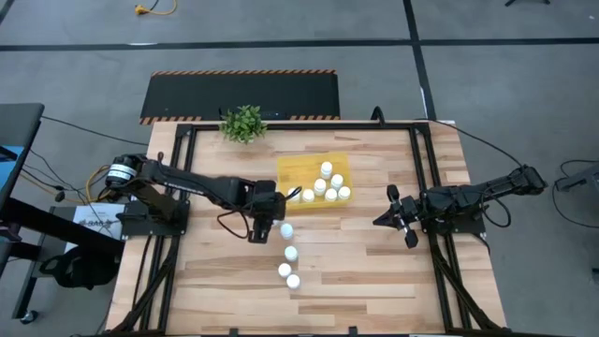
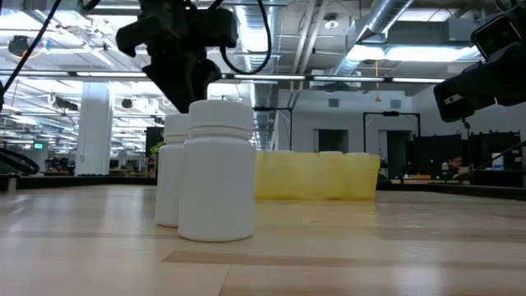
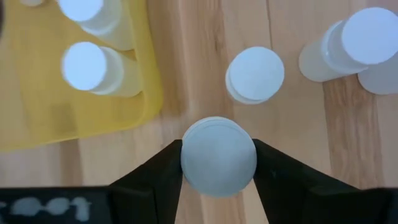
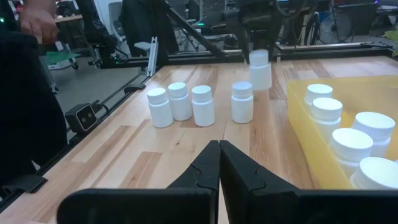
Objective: Pick and place pill bottles into a basket
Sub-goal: Put the white medicine bottle into the yellow bin
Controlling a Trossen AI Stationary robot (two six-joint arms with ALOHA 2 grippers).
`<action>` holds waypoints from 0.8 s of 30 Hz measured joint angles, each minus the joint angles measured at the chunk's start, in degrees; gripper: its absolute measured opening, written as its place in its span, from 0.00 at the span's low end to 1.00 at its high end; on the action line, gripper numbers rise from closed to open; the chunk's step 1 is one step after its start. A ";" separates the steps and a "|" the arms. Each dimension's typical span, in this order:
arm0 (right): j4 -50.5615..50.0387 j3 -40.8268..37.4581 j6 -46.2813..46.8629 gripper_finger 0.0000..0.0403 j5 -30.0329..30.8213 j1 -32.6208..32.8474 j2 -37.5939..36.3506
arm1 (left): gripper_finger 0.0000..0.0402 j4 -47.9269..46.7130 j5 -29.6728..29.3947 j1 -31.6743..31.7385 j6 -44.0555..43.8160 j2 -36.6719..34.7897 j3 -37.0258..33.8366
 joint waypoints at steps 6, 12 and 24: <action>0.00 0.00 0.00 0.00 0.00 0.00 0.00 | 0.41 -5.25 -2.11 1.63 2.34 0.00 5.36; 0.00 0.00 0.00 0.00 0.02 0.00 0.00 | 0.41 -6.90 -3.65 4.35 6.02 0.00 9.99; 0.00 0.00 0.00 0.00 0.02 0.02 0.01 | 0.41 -4.44 -1.80 11.18 11.31 0.00 12.70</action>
